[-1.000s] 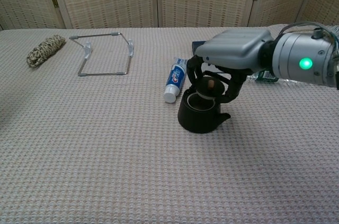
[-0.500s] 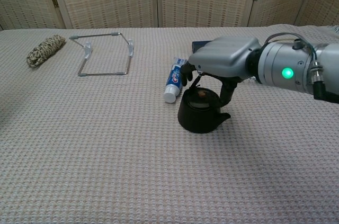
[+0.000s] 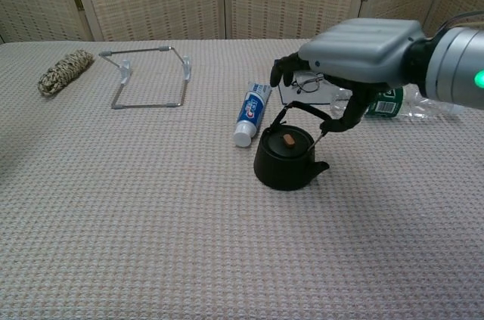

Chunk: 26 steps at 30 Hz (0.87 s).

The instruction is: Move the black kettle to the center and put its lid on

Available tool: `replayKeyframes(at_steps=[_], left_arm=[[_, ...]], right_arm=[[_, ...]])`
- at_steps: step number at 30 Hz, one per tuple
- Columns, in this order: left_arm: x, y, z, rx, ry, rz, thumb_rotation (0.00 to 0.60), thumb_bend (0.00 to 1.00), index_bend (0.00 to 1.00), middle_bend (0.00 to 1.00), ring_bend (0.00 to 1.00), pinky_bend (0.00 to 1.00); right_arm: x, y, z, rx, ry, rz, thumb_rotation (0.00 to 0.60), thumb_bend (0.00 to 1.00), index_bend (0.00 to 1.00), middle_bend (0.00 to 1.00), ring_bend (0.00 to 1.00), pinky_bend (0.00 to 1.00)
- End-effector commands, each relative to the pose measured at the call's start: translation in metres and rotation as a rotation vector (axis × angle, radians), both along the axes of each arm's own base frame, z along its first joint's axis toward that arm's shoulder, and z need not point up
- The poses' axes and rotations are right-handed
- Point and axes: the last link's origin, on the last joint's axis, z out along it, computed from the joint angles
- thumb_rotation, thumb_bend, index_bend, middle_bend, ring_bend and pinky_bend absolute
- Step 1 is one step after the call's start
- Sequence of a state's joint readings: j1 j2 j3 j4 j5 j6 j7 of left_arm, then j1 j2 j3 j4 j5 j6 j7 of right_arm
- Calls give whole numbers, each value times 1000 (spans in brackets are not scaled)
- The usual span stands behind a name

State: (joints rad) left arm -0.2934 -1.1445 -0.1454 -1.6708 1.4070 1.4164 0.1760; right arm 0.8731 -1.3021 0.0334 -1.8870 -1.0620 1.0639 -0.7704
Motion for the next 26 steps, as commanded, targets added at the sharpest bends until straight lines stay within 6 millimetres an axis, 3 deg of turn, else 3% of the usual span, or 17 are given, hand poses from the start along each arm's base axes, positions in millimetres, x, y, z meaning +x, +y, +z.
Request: replayKeyframes(at_steps=[1, 6, 10, 13, 16, 26], left_arm=[[-4, 0, 2, 8, -2, 21, 600, 311, 176, 194, 224, 44], [-16, 0, 5, 36, -12, 68, 600, 311, 177, 194, 224, 44], [-29, -5, 6, 53, 1, 113, 600, 311, 176, 194, 216, 44], [-39, -14, 6, 55, 23, 161, 600, 311, 170, 193, 205, 41], [-44, -24, 4, 58, 33, 195, 600, 311, 165, 187, 197, 36], [-48, -60, -4, 50, 45, 282, 600, 312, 159, 173, 184, 35]], right_arm=[[-28, 15, 35, -91, -49, -54, 600, 319, 190, 276, 713, 734], [-77, 36, 66, -193, -115, -162, 600, 319, 192, 266, 455, 453], [-118, 57, 93, -306, -131, -228, 600, 319, 141, 163, 246, 172], [-150, 79, 110, -383, -152, -298, 600, 319, 66, 70, 159, 104], [-173, 99, 122, -435, -173, -358, 600, 319, 23, 41, 118, 86], [-214, 140, 139, -508, -202, -474, 600, 319, 16, 34, 117, 77]])
